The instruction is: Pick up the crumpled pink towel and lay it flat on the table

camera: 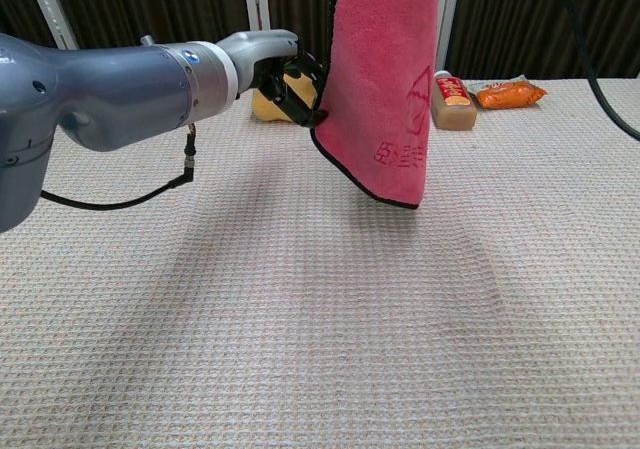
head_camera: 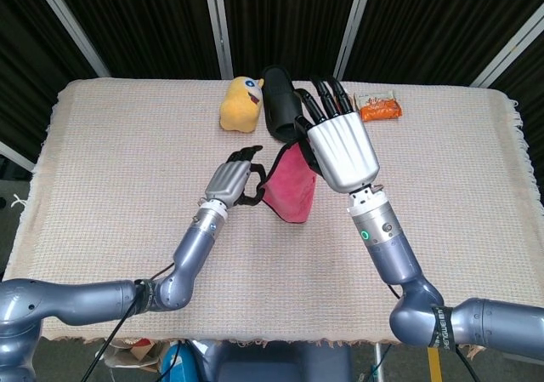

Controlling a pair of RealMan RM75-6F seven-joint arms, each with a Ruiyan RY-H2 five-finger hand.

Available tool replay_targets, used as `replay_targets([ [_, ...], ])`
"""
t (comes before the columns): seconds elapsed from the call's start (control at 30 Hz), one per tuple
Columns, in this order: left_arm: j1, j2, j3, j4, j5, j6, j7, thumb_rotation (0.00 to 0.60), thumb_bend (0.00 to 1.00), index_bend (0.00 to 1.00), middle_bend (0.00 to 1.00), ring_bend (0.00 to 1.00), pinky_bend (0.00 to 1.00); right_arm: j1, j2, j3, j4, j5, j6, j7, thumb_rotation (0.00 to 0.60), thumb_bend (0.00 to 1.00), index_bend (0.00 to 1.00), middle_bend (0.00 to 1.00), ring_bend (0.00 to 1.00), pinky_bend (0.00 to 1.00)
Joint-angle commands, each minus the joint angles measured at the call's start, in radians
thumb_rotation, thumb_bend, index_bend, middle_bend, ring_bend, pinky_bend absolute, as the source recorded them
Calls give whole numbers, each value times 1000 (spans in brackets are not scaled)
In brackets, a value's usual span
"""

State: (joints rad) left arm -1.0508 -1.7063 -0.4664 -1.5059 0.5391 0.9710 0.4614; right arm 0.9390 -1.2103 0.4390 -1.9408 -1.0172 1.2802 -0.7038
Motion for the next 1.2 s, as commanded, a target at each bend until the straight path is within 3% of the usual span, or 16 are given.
replay_targets([
  [0.03, 4, 6, 6, -6, 6, 1, -11, 600, 499, 576, 44, 0, 10, -2, 1, -4, 0, -1, 2, 0, 600, 496, 648, 225, 83, 90],
  [0.53, 34, 81, 15, -67, 50, 20, -58, 600, 524, 592, 50, 0, 10, -20, 20, -14, -3, -4, 17, 18, 600, 495, 647, 228, 83, 90],
  [0.93, 54, 236, -53, -151, 97, 63, -81, 600, 523, 603, 63, 0, 10, -77, 46, -38, 55, -9, 9, 129, 600, 496, 656, 232, 83, 90],
  [1.2, 41, 288, -65, -156, 75, 84, -50, 600, 524, 603, 63, 0, 11, -103, 38, -49, 117, -10, 1, 199, 600, 496, 655, 232, 83, 90],
])
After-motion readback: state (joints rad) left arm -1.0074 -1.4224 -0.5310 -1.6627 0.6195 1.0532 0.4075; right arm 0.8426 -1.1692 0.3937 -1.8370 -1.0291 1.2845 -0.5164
